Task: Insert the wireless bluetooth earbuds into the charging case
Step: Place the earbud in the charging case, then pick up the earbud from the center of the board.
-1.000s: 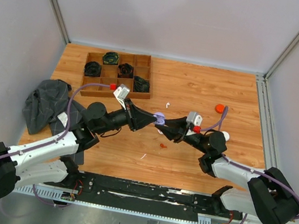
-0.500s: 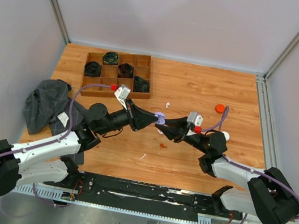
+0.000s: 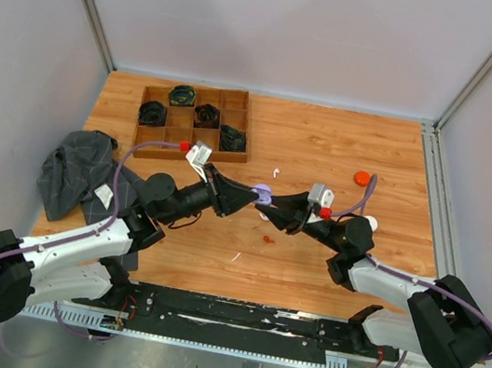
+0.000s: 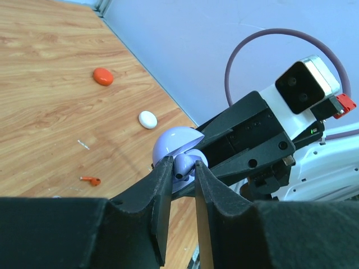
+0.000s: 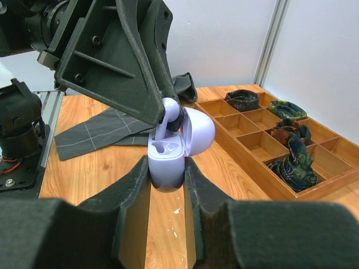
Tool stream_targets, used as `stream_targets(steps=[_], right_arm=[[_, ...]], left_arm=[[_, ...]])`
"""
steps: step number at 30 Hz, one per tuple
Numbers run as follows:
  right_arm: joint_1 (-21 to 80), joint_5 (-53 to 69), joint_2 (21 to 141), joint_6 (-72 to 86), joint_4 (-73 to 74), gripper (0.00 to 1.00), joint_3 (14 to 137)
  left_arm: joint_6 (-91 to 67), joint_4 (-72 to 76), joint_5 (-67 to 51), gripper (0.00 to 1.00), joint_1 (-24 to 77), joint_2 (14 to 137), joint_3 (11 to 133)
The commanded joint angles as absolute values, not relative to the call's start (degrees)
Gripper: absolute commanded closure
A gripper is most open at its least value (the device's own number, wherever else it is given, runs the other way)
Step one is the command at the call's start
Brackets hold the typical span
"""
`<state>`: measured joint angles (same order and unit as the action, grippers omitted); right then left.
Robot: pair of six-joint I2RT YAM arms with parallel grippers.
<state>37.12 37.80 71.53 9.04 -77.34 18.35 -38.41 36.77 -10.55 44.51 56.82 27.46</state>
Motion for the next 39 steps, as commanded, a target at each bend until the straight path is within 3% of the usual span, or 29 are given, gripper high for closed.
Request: stream_targets(steps=[1,12,25,39], right_arm=[[38.14,37.69,70.53,9.05,-82.21,0.98,18.19],[38.05,37.04,70.26,8.42,-82.00,0.98,17.51],[37.91,30.80,67.15,2.28,-74.12,0.99,13.81],[37.97,26.82,68.47,-2.37,-68.98,0.99,12.57]], left_arm=[[-38.22,35.82,-9.14,0.70,45.26,56.32,26.49],[-36.55,30.34,-7.17,0.61,45.26,54.18,28.23],[-27.73,5.74,8.18,0.45,45.18,50.01,34.41],[-25.74,-11.50,20.38,0.43,41.46,67.78,44.94]])
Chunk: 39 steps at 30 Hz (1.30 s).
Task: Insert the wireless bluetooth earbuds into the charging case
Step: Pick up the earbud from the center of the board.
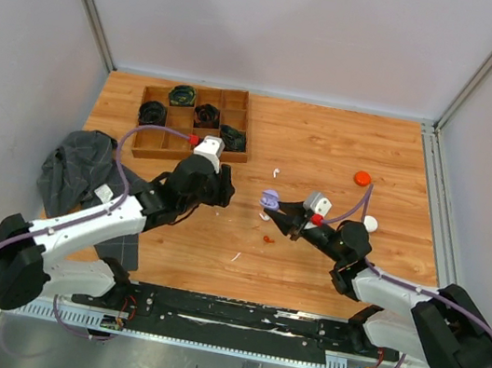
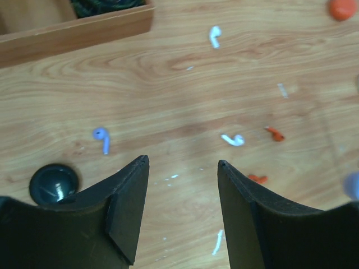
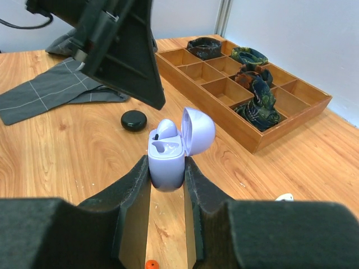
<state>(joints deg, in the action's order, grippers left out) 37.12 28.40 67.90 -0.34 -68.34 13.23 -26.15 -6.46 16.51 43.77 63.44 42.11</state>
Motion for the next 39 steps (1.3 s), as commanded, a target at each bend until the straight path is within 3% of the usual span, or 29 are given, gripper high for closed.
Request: stream_targets(steps=[1,14,21,30,39], right_arm=[[37.96,26.74,68.87,-2.37,-69.16,0.99,12.57],[37.90,25.77,70.34,-3.24,-68.36,0.99,12.93],[37.97,25.66,70.25,-3.43,-67.83,0.99,13.10],[37.97,26.10,69.94,-3.25,-67.30,0.99,13.34],[37.97,26.28,68.87,-3.23,-66.21,0.99,13.51]], left_arm=[[-25.77,-11.73,19.97,0.43,40.57,69.21,45.48],[-23.14,-17.77,12.62,0.44,31.03,88.79,55.27],[-22.15,-21.18,10.58,0.53,28.72,96.62,59.88],[-21.34,-23.36,10.21,0.62,28.30,101.59,62.76],[-21.13,-25.17,9.23,0.62,28.30,104.05,63.78]])
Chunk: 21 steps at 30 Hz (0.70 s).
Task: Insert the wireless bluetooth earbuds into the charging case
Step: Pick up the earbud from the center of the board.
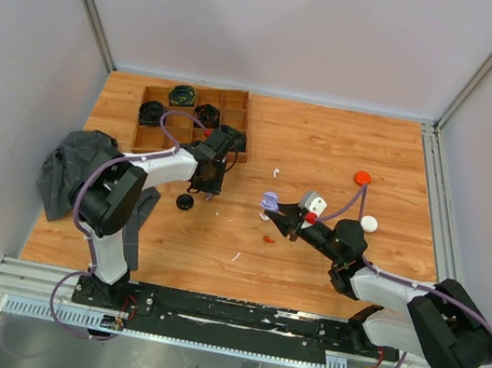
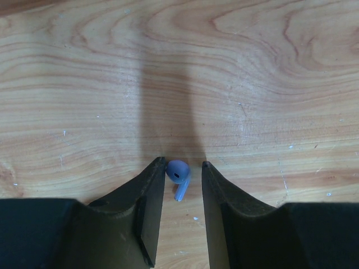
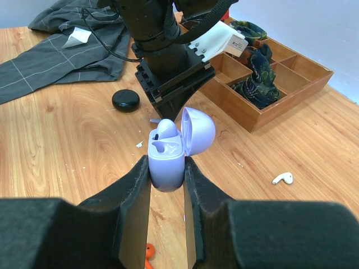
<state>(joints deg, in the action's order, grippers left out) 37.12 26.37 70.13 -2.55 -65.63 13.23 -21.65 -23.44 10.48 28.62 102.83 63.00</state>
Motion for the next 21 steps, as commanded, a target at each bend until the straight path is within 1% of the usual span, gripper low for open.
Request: stream_targets(steps=[1,10,14,16,21], right_arm=[[37.97,26.26,68.72,-3.25,-65.92,0.99,13.53],[37.97,26.54,68.67,-3.34,-65.76,0.99,13.65],[37.92,26.72,68.56,-3.25,-65.74,0.99,13.72],[37.96,26.71,68.42,-3.32,-65.62,0.99,13.71],[37.95,26.89,68.38,-3.34,-65.37,0.99,13.71]], left_arm=[[-21.17,-25.33,8.99,0.62,28.30,104.15,63.66],[-21.13,-27.40,8.58,0.62,28.95,104.86,62.76],[-20.95,-28.38,9.07,0.67,29.52,104.32,62.26],[-20.94,-28.37,9.01,0.73,29.56,103.93,61.82],[-21.15,-27.57,8.42,0.79,30.12,101.60,60.24]])
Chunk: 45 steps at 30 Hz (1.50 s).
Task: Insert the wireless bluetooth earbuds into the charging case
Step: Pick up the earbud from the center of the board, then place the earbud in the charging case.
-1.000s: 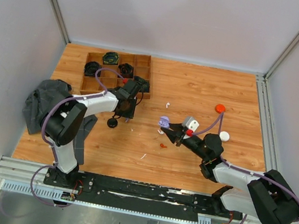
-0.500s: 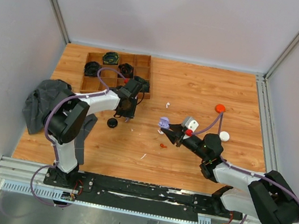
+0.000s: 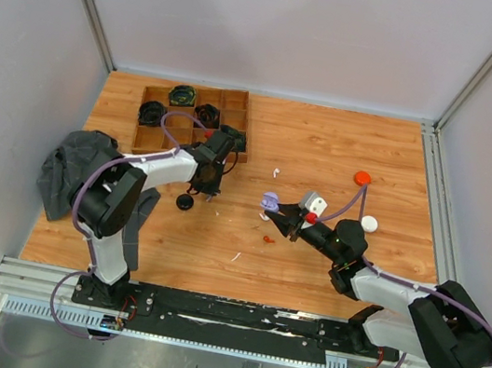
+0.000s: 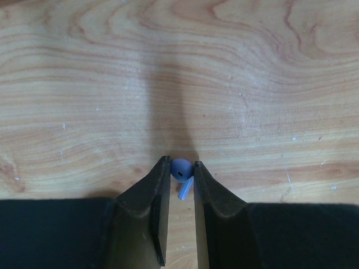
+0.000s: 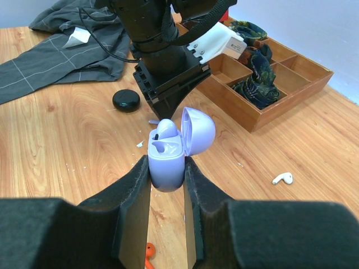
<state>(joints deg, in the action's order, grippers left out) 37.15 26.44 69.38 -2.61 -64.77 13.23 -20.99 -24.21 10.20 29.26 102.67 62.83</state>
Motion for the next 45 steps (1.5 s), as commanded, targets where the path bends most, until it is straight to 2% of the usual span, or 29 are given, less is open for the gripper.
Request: stream_targets(steps=[1,9,27,35,45], right_arm=[[37.91,26.94,68.40,-3.35,-65.39,0.99,13.77],[37.95,27.25,68.56,-3.34,-65.70,0.99,13.81],[39.39,24.49,68.21,-4.60,-65.95,0.99,15.59],[42.01,20.79,69.13,-4.39,-68.20,0.99,16.82],[44.89,16.84,70.22,-3.96,-71.79,0.99,18.05]], left_arm=[[-21.23,-27.08,8.03,0.80,30.34,100.29,59.74],[-22.28,-20.66,3.86,0.84,30.67,89.07,54.45],[-25.98,5.02,-8.22,0.84,34.50,62.07,40.99],[-28.56,15.10,-8.73,0.84,38.19,56.23,36.77],[-29.73,24.14,-5.49,0.83,44.11,55.18,34.13]])
